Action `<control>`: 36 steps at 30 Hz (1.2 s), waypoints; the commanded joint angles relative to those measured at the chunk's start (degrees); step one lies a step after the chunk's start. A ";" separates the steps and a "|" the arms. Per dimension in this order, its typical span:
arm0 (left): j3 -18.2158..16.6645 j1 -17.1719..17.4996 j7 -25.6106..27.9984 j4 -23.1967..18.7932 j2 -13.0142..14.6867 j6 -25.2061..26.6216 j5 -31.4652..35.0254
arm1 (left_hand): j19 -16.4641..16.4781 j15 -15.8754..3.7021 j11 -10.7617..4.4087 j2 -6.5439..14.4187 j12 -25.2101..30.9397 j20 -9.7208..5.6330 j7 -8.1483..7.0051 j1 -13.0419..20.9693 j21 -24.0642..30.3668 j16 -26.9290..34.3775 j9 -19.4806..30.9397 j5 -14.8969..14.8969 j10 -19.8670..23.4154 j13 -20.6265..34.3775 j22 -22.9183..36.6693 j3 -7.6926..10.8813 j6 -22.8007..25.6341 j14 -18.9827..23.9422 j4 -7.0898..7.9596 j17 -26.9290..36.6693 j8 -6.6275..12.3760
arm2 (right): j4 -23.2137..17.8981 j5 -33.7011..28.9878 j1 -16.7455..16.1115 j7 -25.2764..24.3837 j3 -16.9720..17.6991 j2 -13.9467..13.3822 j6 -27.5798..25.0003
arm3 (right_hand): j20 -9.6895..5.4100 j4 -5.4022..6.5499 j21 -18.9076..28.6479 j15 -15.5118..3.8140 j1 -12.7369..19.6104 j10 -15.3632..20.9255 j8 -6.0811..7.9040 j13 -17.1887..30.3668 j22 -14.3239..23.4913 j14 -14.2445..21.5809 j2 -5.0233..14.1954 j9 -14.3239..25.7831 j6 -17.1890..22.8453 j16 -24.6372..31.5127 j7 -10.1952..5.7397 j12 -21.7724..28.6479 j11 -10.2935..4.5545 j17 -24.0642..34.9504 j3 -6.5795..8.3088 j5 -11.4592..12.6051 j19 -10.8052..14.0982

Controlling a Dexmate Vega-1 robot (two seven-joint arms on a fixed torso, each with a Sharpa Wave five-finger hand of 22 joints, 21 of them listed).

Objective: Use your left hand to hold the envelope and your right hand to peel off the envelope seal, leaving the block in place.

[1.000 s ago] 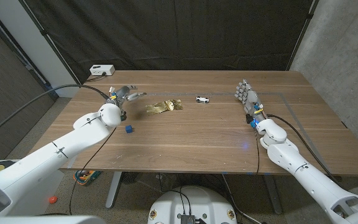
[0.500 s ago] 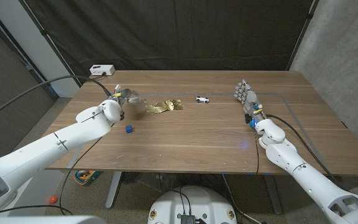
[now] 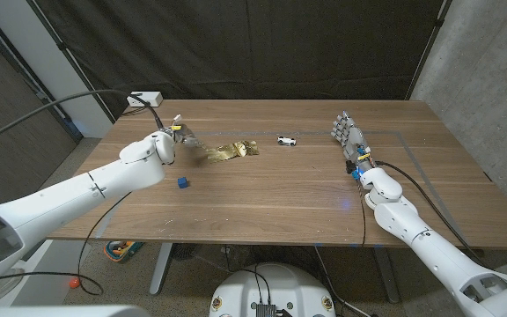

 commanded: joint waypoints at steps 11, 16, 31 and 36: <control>17.46 -18.99 -24.45 4.84 -1.73 -4.38 23.18 | -0.32 -1.52 -1.45 -2.95 0.97 -1.44 0.40 1.35 0.68 0.78 0.27 1.10 2.24 0.42 0.11 -1.59 6.21 0.98 -0.16 0.36 2.04 | 0.87 0.26 -0.65 0.10 0.59 0.79 2.79 | 0.09 0.25 -0.18 0.21 -0.27 0.76 0.35 0.05 0.22 0.47 -0.13 0.27 0.43 0.10 -0.09 0.18 -0.14 0.30 -0.25 0.22 0.49; 17.37 -18.94 -28.81 5.04 -2.68 -4.87 28.77 | 0.43 -1.81 -1.98 -3.61 1.39 -1.67 1.57 2.10 0.84 1.09 0.34 1.68 3.47 0.58 0.07 -2.16 10.52 1.57 -0.08 0.44 3.52 | 0.89 0.29 -0.90 -0.09 0.77 0.90 3.25 | 0.00 0.35 -0.22 0.19 -0.42 0.95 0.39 0.05 0.23 0.67 -0.10 0.27 0.56 0.16 -0.08 0.25 -0.13 0.33 -0.29 0.22 0.64; 14.57 -13.38 -35.94 7.65 -7.48 -6.08 48.36 | 1.08 -2.57 -2.55 -4.89 1.50 -2.72 3.29 0.97 0.96 1.26 0.26 2.12 3.75 0.80 0.05 -3.81 9.67 1.99 0.91 0.58 2.64 | 1.32 0.37 -1.08 -0.04 0.97 1.22 4.13 | -0.17 0.51 -0.37 0.17 -0.67 1.15 0.43 0.05 0.24 1.07 -0.02 0.27 0.74 0.23 -0.05 0.29 -0.07 0.34 -0.35 0.26 0.96; 12.69 -11.76 -36.71 8.43 -8.70 -8.57 49.24 | 1.09 -2.58 -2.25 -5.11 1.41 -2.64 2.88 0.48 0.93 1.21 0.21 2.25 3.44 0.85 0.05 -4.28 9.87 1.98 1.24 0.62 2.52 | 1.38 0.27 -1.10 -0.11 0.97 1.24 4.26 | -0.17 0.54 -0.42 0.19 -0.75 1.14 0.42 0.05 0.25 1.11 -0.03 0.27 0.75 0.21 -0.08 0.27 -0.04 0.34 -0.38 0.27 1.04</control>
